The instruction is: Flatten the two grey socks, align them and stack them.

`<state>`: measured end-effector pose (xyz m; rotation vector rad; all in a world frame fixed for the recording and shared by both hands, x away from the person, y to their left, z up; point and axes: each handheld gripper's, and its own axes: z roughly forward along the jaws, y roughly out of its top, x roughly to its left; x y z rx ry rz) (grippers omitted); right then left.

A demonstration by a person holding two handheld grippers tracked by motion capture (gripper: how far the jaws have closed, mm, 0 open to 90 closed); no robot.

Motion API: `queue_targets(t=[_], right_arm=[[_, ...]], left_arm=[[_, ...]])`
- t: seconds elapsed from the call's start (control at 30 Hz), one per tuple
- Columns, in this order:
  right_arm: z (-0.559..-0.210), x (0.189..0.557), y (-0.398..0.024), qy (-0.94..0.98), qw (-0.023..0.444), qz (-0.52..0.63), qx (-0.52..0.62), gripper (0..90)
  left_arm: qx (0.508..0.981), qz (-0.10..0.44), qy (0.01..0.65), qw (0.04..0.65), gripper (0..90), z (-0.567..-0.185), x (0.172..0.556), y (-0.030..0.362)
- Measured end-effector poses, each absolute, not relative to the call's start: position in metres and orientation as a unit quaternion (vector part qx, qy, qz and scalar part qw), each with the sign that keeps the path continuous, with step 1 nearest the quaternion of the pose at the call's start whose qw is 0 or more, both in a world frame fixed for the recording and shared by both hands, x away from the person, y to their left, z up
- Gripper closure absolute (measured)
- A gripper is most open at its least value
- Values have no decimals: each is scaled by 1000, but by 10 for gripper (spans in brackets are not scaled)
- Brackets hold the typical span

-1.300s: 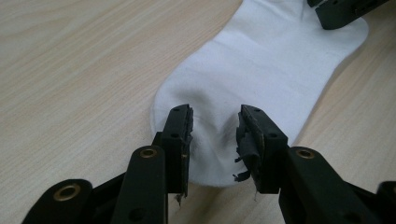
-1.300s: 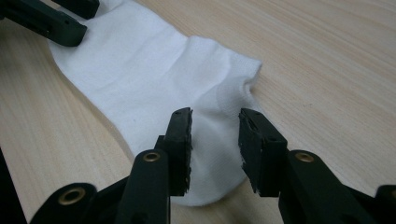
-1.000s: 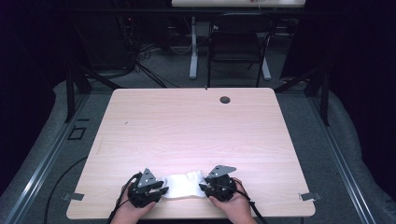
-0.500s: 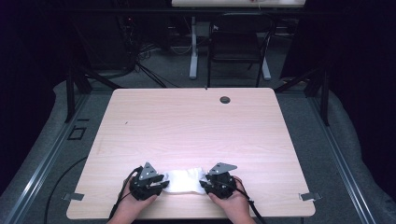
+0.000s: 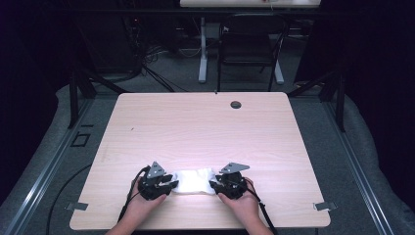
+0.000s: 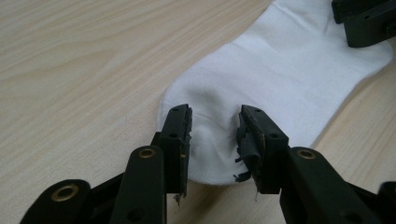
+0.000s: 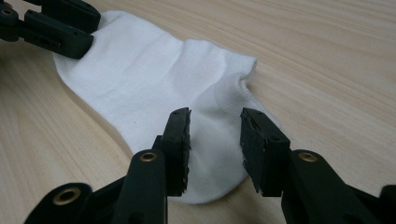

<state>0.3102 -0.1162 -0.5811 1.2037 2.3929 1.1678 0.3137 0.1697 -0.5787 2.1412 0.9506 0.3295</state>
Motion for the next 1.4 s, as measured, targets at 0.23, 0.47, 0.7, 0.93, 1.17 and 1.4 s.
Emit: queue_targets(t=[0.23,0.47,0.7,0.93,1.17,1.4], right_arm=[[-578,309,-113,822,122,392,395,591],[-570,306,-113,819,130,403,387,557],[-560,303,-119,815,147,411,381,523],[-556,297,-128,818,142,410,376,486],[-551,290,-138,813,153,417,376,448],[-551,287,-154,805,149,422,389,437]], left_arm=[[835,122,373,386,598,-577,313,170],[828,117,370,406,592,-568,310,173],[821,123,370,416,579,-557,307,180],[820,128,372,417,538,-555,302,193],[812,135,389,413,412,-554,300,211],[804,141,408,408,407,-552,297,229]])
